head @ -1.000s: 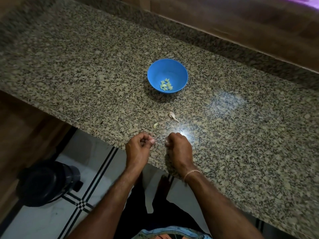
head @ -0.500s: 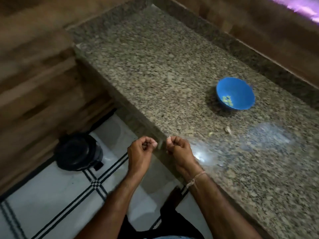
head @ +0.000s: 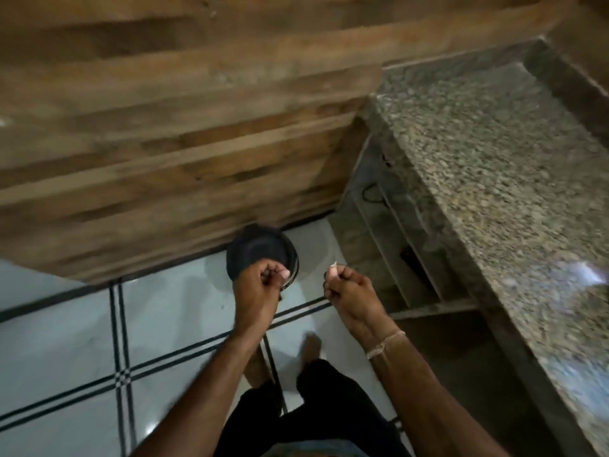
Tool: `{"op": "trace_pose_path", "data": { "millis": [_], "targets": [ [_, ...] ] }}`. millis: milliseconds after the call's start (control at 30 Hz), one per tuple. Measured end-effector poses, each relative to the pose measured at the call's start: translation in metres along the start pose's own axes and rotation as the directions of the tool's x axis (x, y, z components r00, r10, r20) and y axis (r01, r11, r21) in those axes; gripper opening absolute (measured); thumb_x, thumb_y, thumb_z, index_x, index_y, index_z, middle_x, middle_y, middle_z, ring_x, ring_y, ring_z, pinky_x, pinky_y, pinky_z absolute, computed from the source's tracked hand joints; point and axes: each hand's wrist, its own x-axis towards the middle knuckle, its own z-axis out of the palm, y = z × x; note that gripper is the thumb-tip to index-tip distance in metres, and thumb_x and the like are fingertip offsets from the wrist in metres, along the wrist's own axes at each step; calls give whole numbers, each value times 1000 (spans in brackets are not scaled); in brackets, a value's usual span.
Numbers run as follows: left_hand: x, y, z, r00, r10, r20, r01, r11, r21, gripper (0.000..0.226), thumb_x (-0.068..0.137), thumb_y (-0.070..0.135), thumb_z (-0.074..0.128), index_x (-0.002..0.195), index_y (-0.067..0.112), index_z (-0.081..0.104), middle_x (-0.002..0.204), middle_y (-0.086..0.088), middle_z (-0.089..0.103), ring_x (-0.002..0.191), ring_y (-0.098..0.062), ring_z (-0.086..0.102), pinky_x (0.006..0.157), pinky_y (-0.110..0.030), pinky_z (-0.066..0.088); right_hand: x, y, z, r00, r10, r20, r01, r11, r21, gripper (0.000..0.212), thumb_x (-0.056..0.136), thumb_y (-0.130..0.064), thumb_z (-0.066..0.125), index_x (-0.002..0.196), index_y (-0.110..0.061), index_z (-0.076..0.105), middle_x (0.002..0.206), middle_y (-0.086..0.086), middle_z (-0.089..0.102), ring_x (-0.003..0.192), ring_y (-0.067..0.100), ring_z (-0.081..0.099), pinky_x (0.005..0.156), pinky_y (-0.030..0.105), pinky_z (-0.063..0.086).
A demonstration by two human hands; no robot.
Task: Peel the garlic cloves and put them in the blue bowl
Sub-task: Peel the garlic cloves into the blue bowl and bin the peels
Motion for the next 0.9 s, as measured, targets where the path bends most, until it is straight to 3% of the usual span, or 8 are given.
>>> {"op": "trace_pose_path", "data": {
  "millis": [300, 533, 600, 700, 833, 900],
  "targets": [
    [47, -36, -76, 983, -110, -145, 107, 994, -22, 18, 92, 10, 78, 82, 25, 71, 80, 14, 72, 78, 6, 66, 70, -2, 45, 66, 13, 90, 984, 123, 128, -111, 989, -96, 29, 101, 8, 54, 81, -10, 62, 73, 5, 61, 66, 12, 55, 64, 22, 54],
    [105, -101, -48, 949, -289, -129, 292, 956, 6, 11, 91, 11, 76, 83, 18, 74, 78, 12, 73, 75, 6, 66, 65, -3, 44, 152, 71, 107, 938, 337, 80, -328, 938, -108, 34, 99, 13, 50, 75, -8, 61, 65, 5, 58, 57, 11, 55, 54, 21, 52],
    [125, -134, -26, 915, -388, -108, 391, 920, 9, 13, 90, 14, 77, 81, 22, 74, 78, 13, 73, 76, 6, 66, 67, -4, 45, 188, 100, 102, 920, 387, 59, -382, 920, -84, 38, 100, 15, 46, 72, -8, 58, 65, 6, 55, 56, 12, 53, 51, 19, 49],
    [167, -190, 13, 830, -552, -84, 549, 834, -57, 16, 89, 20, 79, 75, 25, 74, 73, 8, 74, 75, -9, 72, 78, -33, 60, 248, 148, 98, 883, 468, 27, -467, 883, -32, 34, 101, 14, 45, 78, -7, 59, 68, 7, 54, 58, 14, 52, 51, 18, 47],
    [236, -266, 73, 680, -731, -47, 722, 680, -127, 24, 89, 22, 80, 68, 21, 69, 67, 1, 71, 66, -20, 68, 75, -31, 55, 339, 215, 100, 863, 497, -92, -496, 868, 35, 18, 102, 5, 57, 87, -2, 62, 70, 9, 59, 67, 15, 55, 54, 16, 54],
    [263, -309, 101, 627, -778, -50, 757, 623, -199, 25, 85, 22, 86, 66, 20, 69, 66, -2, 72, 69, -25, 71, 82, -37, 60, 380, 245, 96, 857, 507, -92, -509, 861, -1, 18, 101, 6, 59, 88, -4, 66, 68, 1, 70, 75, 14, 61, 59, 16, 58]
  ]
}}
